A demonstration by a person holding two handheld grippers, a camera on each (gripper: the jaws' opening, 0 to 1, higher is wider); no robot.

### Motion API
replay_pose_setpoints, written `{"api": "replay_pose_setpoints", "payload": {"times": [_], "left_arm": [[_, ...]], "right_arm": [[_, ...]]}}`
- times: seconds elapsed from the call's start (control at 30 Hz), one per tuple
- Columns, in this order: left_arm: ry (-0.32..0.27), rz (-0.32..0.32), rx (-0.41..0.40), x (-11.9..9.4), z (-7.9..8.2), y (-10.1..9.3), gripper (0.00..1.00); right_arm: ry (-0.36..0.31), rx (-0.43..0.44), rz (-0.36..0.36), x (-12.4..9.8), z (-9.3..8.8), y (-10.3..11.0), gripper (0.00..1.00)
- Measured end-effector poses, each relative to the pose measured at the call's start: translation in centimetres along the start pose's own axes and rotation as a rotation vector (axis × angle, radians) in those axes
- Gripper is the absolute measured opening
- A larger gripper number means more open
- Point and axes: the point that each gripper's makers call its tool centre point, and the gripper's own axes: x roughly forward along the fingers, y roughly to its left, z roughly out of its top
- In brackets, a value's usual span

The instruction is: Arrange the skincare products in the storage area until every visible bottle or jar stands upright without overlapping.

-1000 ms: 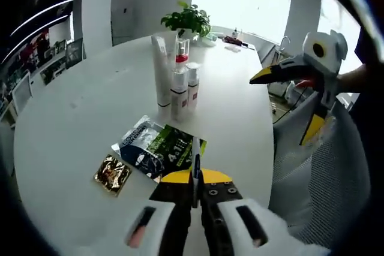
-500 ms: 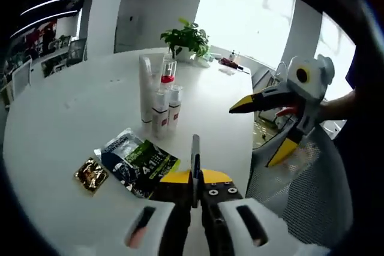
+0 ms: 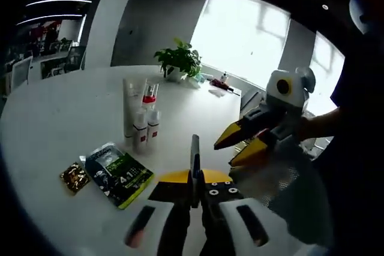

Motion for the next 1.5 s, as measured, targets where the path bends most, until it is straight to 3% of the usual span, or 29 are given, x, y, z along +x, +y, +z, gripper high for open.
{"api": "replay_pose_setpoints", "payload": {"times": [0.17, 0.37, 0.77, 0.9, 0.97, 1.03, 1.17, 1.3, 1.5], "left_arm": [[0.002, -0.047, 0.018, 0.1, 0.2, -1.7, 0.04], [0.013, -0.082, 0.038, 0.0, 0.2, -3.0, 0.04], [0.077, -0.198, 0.059, -0.6, -0.2, -4.6, 0.04], [0.102, -0.223, 0.050, -0.9, -0.5, -4.9, 0.04], [0.104, -0.222, 0.026, -0.8, -0.7, -4.8, 0.07], [0.055, -0.188, -0.054, -0.6, -0.4, -4.2, 0.16], [-0.048, -0.184, -0.192, -1.0, 0.4, -3.9, 0.23], [-0.153, -0.149, -0.310, -1.8, 0.8, -2.8, 0.37], [-0.231, -0.083, -0.431, -2.8, 0.2, -1.2, 0.46]], "right_arm": [[-0.033, -0.004, 0.033, 0.0, 1.5, 0.8, 0.17], [-0.053, 0.003, 0.063, -0.6, 2.2, 1.2, 0.08], [-0.014, -0.029, 0.195, -1.2, 2.0, 3.1, 0.03], [0.006, -0.061, 0.208, -1.3, 1.9, 3.2, 0.00], [0.020, -0.056, 0.258, -1.4, 1.7, 3.8, 0.00], [0.012, -0.043, 0.264, -1.4, 1.7, 3.8, 0.00], [0.007, -0.026, 0.258, -1.3, 1.6, 3.9, 0.00], [-0.014, 0.011, 0.237, -1.1, 1.9, 3.5, 0.00], [-0.086, 0.117, 0.238, -1.2, 3.2, 2.9, 0.00]]}}
